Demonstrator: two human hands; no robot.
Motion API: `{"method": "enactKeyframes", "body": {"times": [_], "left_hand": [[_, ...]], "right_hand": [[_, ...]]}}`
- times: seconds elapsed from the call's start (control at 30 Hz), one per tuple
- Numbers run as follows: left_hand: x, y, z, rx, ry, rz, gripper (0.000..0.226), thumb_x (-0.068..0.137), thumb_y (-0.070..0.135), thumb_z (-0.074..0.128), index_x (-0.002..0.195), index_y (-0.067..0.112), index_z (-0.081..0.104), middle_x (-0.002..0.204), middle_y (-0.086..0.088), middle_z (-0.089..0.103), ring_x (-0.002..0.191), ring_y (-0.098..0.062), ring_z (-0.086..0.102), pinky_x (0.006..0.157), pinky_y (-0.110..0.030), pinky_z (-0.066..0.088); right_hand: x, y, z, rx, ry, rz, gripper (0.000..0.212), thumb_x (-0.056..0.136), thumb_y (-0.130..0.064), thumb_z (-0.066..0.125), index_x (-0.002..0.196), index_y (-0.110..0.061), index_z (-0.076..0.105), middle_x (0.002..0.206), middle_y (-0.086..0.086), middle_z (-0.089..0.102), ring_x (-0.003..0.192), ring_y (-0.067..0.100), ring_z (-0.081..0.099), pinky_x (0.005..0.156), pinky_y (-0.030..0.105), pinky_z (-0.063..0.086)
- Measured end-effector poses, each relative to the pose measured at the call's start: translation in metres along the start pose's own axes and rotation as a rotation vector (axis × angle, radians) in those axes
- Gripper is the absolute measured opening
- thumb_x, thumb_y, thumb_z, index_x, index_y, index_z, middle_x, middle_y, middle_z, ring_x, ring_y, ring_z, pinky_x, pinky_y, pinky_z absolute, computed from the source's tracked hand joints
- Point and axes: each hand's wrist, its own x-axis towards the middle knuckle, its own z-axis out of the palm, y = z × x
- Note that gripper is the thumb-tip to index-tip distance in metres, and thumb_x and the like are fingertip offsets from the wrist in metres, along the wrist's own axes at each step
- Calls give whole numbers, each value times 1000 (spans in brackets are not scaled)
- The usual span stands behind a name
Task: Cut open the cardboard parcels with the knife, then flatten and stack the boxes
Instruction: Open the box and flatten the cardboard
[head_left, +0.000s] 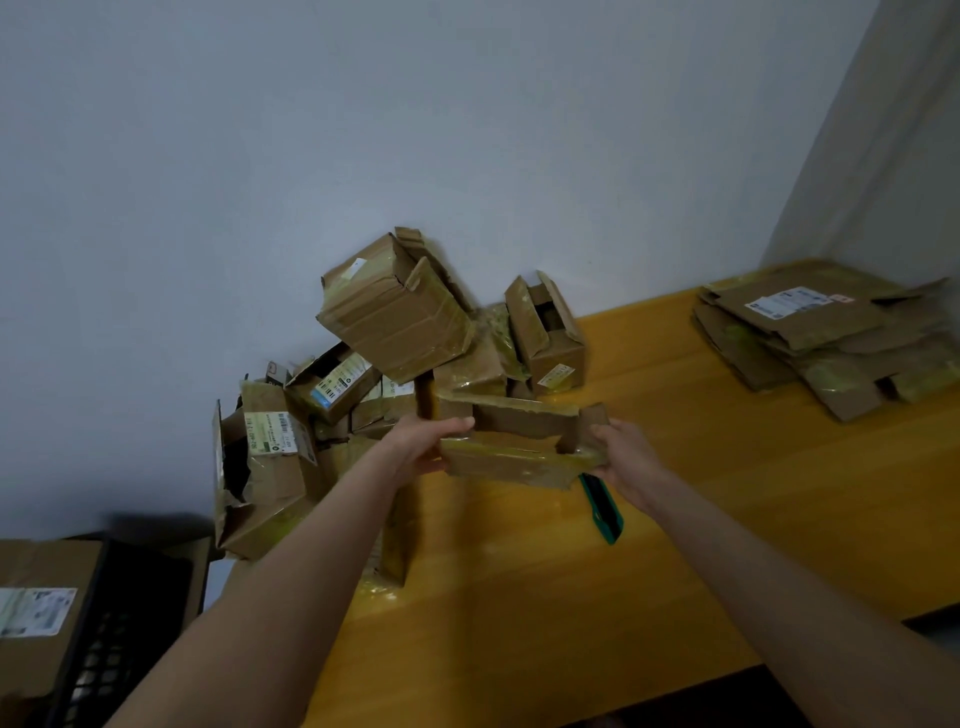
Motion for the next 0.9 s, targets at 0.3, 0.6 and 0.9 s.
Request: {"method": "enactKeyframes", "body": {"times": [0.3,0.6,0.9], "left_hand": [[4,-12,16,211,156,6,46,74,18,83,112,7,61,111,-15,64,99,-32,64,54,-33,56],[2,-13,8,-41,88,265,37,98,19,52,133,7,51,116,-9,57,105,-28,62,81,-36,59],[-10,-2,-4,-322,-103,243,23,101,21,46,111,4,58,103,-12,59,93,-17,60,71,-20,54]], "right_hand": [[-8,0,-11,9,-59,-20,23,101,-5,42,113,-1,61,99,12,67,91,21,64,85,32,53],[-6,-8,-15,302,57,41,20,101,0,38,89,-4,53,90,15,60,80,21,60,90,41,48],[11,-3,-34,309,-111,237,58,96,-54,42,119,-4,61,119,20,65,115,35,59,96,46,48]]}}
